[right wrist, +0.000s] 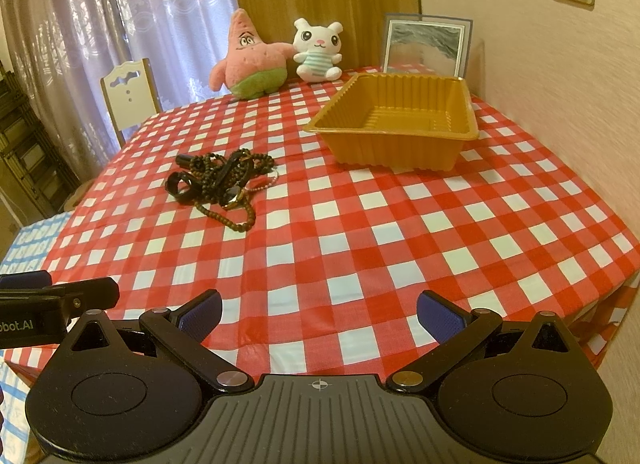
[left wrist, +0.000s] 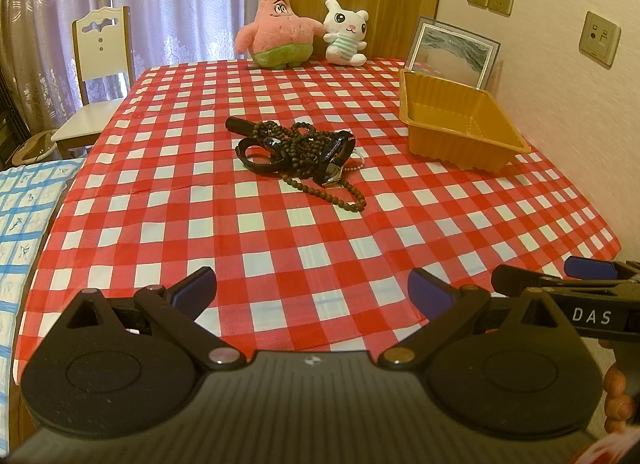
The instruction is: Organize jewelry
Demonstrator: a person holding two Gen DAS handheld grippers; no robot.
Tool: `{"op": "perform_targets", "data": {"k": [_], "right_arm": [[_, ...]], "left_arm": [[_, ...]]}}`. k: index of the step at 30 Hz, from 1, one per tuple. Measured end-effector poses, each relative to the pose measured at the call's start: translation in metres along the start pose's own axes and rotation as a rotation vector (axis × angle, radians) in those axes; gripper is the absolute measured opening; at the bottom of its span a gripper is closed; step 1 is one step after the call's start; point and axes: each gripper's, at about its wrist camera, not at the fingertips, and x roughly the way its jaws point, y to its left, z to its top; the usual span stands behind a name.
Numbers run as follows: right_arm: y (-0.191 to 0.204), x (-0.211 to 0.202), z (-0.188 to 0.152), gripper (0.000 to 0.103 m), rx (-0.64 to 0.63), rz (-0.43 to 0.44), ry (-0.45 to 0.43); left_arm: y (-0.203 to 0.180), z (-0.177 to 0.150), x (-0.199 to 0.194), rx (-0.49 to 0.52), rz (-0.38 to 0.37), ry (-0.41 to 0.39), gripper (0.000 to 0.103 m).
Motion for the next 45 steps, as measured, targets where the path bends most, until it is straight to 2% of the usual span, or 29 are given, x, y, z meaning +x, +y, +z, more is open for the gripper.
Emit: {"op": "perform_targets", "data": {"k": [45], "right_arm": [[-0.0034, 0.0061, -0.0001, 0.103, 0.007, 0.002, 0.006]], "left_arm": [[-0.0083, 0.0043, 0.0086, -0.003, -0.002, 0.006, 0.102]]}}
